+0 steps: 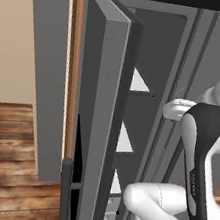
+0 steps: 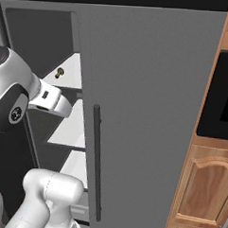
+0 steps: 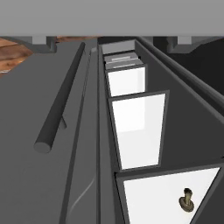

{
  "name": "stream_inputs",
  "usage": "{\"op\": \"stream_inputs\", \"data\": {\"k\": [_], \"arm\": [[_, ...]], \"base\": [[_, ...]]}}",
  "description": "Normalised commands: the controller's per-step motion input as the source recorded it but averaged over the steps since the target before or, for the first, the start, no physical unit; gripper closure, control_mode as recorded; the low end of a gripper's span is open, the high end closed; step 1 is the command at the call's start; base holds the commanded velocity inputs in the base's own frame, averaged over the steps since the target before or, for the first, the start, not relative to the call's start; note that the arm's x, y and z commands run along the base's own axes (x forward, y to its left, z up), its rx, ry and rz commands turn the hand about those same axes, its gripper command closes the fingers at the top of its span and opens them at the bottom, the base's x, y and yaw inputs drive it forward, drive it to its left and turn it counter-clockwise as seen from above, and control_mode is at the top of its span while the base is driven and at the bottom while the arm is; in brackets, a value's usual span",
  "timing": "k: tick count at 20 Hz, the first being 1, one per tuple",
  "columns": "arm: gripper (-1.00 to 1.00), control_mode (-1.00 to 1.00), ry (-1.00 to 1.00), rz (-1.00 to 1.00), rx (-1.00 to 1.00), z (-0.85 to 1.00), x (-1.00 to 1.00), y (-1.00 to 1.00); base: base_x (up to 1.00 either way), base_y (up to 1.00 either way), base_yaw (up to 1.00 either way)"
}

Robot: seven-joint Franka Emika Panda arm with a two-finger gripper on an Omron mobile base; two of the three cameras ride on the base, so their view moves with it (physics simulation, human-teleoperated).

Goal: Take the bell pepper and mushroom out of the freezer and place them in the tupperware container on the counter. Then put the tupperware containing the vegetables back in the freezer.

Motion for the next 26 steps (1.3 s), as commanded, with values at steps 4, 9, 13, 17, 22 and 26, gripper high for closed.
{"op": "stream_inputs", "data": {"k": [4,9,13,17,22,26], "arm": [[-1.0,-1.0,0.03,0.0,0.0,0.01,0.0,0.0],[-1.0,-1.0,0.0,0.05,0.0,0.33,0.0,0.0],[-1.0,-1.0,-0.05,0.02,0.0,0.37,0.0,0.24],[-1.0,-1.0,-0.06,0.11,0.0,0.06,0.0,0.31],[-1.0,-1.0,-0.04,0.19,0.0,0.0,0.0,0.39],[-1.0,-1.0,-0.05,0.2,0.0,-0.03,0.02,0.36]], "base": [[0.0,0.0,0.0],[0.0,0.0,0.0],[0.0,0.0,0.0],[0.0,0.0,0.0],[0.0,0.0,0.0],[0.0,0.0,0.0]]}}
